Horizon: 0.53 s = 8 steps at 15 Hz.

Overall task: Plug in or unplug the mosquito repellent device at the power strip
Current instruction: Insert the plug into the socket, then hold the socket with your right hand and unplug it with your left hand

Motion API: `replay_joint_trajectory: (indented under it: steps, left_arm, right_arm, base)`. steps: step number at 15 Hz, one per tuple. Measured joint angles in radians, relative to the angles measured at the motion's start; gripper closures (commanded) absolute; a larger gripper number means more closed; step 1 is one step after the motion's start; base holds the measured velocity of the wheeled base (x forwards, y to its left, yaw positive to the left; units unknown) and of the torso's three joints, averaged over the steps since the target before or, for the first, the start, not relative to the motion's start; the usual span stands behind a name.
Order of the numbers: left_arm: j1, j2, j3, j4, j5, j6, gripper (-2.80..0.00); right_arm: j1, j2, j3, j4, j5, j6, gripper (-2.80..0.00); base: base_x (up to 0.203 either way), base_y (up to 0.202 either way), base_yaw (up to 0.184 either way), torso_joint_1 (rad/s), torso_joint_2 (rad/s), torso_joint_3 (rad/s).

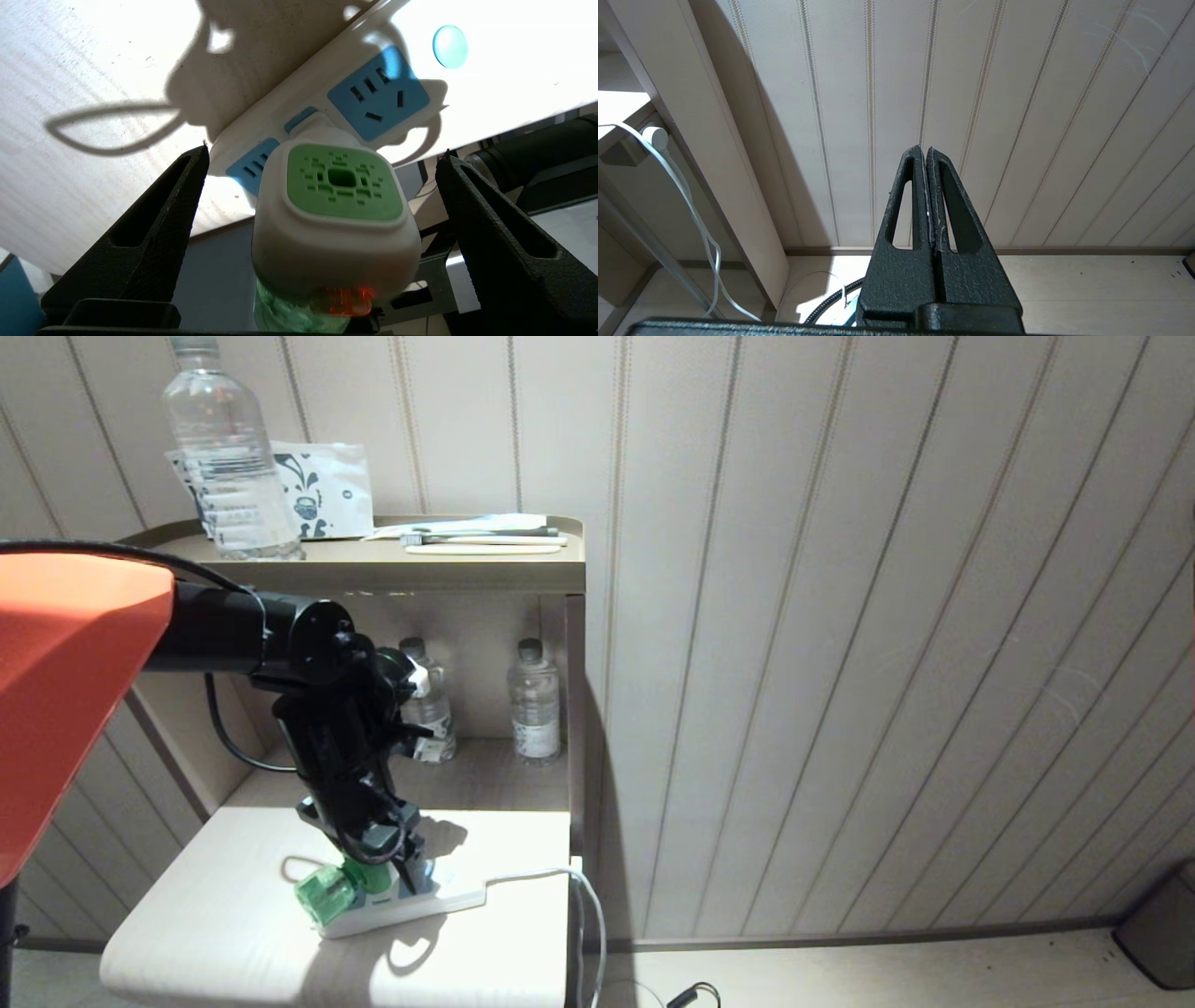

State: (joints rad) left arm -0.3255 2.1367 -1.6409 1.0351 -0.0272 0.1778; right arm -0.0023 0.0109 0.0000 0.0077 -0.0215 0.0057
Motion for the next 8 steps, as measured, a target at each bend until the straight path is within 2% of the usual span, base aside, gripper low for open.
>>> replay_joint_trajectory:
  steps: [8]
  left_arm:
    - [0.002,-0.139,0.001,0.005,0.001,-0.016,-2.8]
  right_arm:
    - [0.0,0.0,0.0,0.0,0.0,0.0,0.0]
  base:
    - [0.0,0.0,0.0,0.0,0.0,0.0]
